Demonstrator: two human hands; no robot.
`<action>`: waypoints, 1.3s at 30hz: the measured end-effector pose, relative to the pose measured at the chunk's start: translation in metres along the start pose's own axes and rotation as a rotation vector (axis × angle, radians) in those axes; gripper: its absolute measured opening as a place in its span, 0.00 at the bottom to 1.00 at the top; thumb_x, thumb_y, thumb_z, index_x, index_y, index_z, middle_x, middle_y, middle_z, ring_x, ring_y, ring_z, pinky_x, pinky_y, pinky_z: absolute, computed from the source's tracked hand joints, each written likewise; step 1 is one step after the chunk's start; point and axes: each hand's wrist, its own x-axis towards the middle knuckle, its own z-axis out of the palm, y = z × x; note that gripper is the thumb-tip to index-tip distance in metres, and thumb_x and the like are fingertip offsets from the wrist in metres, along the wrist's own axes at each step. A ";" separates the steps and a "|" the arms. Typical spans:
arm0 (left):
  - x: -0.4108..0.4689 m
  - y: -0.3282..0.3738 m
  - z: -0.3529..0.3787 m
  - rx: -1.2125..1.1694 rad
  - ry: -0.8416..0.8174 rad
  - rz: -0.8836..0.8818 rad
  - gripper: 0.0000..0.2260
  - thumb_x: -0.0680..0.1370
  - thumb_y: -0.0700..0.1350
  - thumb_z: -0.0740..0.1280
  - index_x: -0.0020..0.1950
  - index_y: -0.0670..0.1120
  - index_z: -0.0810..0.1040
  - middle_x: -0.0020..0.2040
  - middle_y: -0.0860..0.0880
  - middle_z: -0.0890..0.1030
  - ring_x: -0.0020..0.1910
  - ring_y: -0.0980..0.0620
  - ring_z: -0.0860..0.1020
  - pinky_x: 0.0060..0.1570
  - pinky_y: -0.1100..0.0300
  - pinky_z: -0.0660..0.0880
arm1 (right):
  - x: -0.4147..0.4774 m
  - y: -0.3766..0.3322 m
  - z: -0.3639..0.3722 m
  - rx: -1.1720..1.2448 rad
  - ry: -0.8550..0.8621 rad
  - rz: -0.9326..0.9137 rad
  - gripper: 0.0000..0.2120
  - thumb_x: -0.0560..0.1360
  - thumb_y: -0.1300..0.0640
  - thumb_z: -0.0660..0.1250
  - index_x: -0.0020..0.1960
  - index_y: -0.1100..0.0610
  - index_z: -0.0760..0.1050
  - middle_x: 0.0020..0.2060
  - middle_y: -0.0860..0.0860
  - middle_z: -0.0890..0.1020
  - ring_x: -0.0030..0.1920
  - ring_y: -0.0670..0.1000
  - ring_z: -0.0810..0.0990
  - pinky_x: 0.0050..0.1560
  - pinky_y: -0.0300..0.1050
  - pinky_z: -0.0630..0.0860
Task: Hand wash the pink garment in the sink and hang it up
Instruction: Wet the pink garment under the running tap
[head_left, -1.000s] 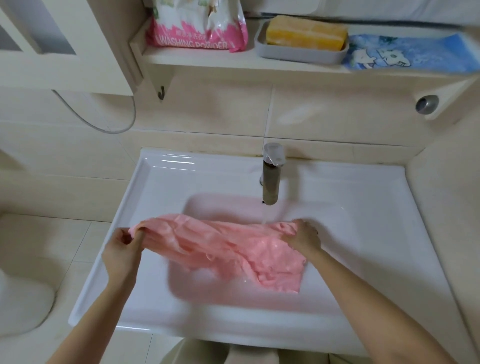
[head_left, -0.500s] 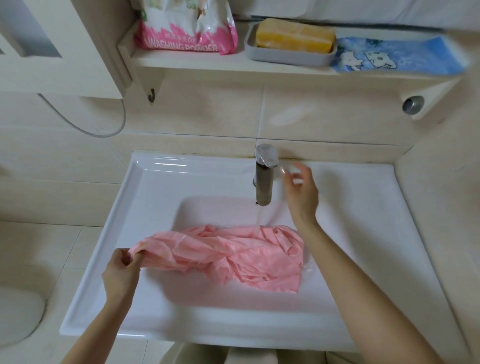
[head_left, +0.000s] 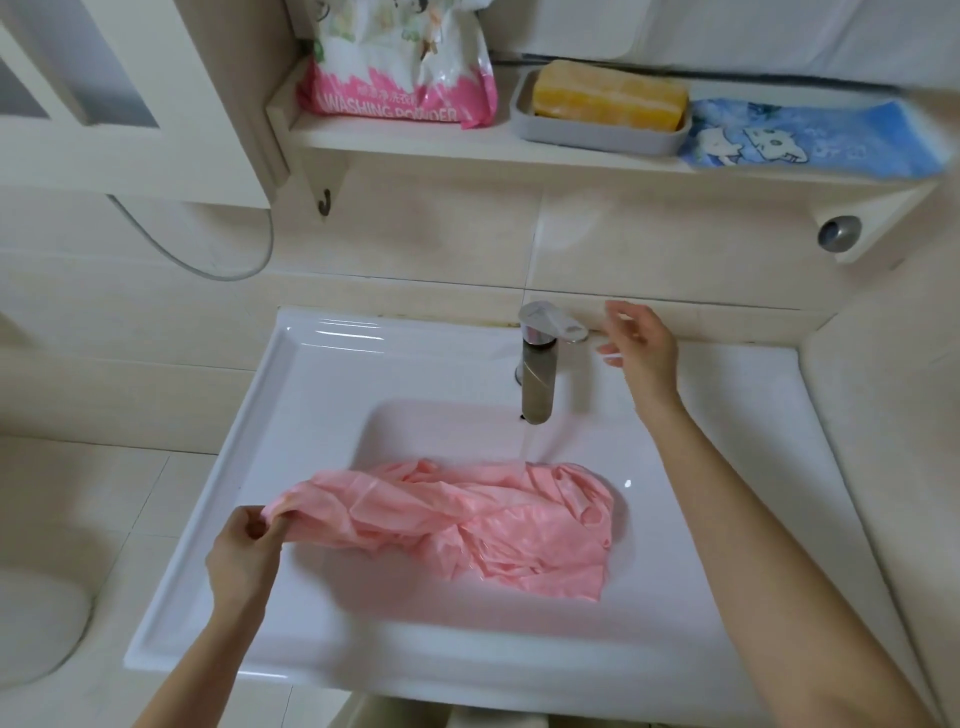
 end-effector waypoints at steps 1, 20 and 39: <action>-0.001 -0.001 0.001 -0.007 0.005 0.000 0.18 0.66 0.57 0.65 0.46 0.45 0.76 0.39 0.45 0.79 0.44 0.40 0.78 0.49 0.41 0.76 | -0.010 0.021 -0.001 0.020 0.130 0.072 0.08 0.77 0.47 0.64 0.50 0.50 0.77 0.42 0.50 0.82 0.43 0.56 0.81 0.47 0.52 0.78; -0.008 0.007 -0.001 0.002 0.108 0.025 0.21 0.66 0.59 0.62 0.46 0.43 0.74 0.40 0.42 0.79 0.44 0.39 0.78 0.47 0.46 0.73 | -0.164 0.175 0.047 -0.815 -0.679 0.123 0.13 0.73 0.50 0.61 0.46 0.56 0.80 0.41 0.50 0.82 0.45 0.50 0.80 0.48 0.44 0.78; -0.016 0.009 -0.010 -0.090 0.075 0.020 0.21 0.65 0.57 0.64 0.47 0.41 0.75 0.39 0.44 0.79 0.44 0.38 0.79 0.45 0.49 0.72 | -0.051 0.063 0.006 -0.664 0.059 -0.567 0.41 0.62 0.79 0.58 0.68 0.49 0.71 0.68 0.56 0.66 0.59 0.59 0.73 0.55 0.55 0.74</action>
